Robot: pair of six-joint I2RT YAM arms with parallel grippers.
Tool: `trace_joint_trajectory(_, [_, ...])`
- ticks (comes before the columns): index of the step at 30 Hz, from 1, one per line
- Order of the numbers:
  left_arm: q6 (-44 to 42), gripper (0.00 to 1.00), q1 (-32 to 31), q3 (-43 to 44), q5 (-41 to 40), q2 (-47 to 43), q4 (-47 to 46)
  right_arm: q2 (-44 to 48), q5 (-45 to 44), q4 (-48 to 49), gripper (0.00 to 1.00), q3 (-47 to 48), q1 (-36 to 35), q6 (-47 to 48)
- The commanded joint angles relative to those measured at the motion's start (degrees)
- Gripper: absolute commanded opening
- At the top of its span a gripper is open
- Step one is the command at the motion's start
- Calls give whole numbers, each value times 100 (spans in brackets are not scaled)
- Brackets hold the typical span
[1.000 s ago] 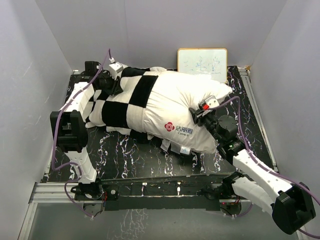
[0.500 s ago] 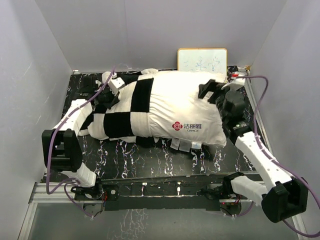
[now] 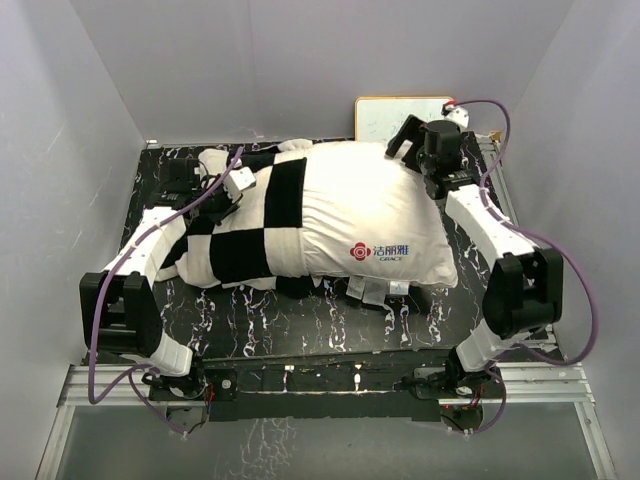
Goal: Remove the pillowcase from the pillow
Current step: Remove the pillow from the pillowcase.
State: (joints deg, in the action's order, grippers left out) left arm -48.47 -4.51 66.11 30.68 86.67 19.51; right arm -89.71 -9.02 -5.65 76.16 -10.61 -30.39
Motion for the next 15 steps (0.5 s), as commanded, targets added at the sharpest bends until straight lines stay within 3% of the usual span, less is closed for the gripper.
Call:
trace_joint_trajectory(1, [-138, 0, -181, -370, 220, 2, 1237, -447, -80, -709, 98, 515, -90, -319])
trace_joint_trajectory(4, [-133, 0, -188, -377, 236, 26, 1239, -672, 385, -607, 98, 502, -189, -663])
trace_joint_trajectory(9, [-72, 0, -209, -245, 226, 86, 1273, -1129, 3063, 1043, 98, 194, -253, -1446])
trace_joint_trajectory(10, [-67, 0, -215, -221, 209, 86, 1275, -1237, 3282, 1172, 92, 277, -302, -1468])
trace_joint_trajectory(13, [-58, 0, -208, -188, 151, 71, 1215, -1313, 3769, 1583, 42, 454, -384, -1640])
trace_joint_trajectory(15, [4, 0, -208, -146, 145, 85, 1166, -1257, 4004, 2036, 18, 472, -395, -1765])
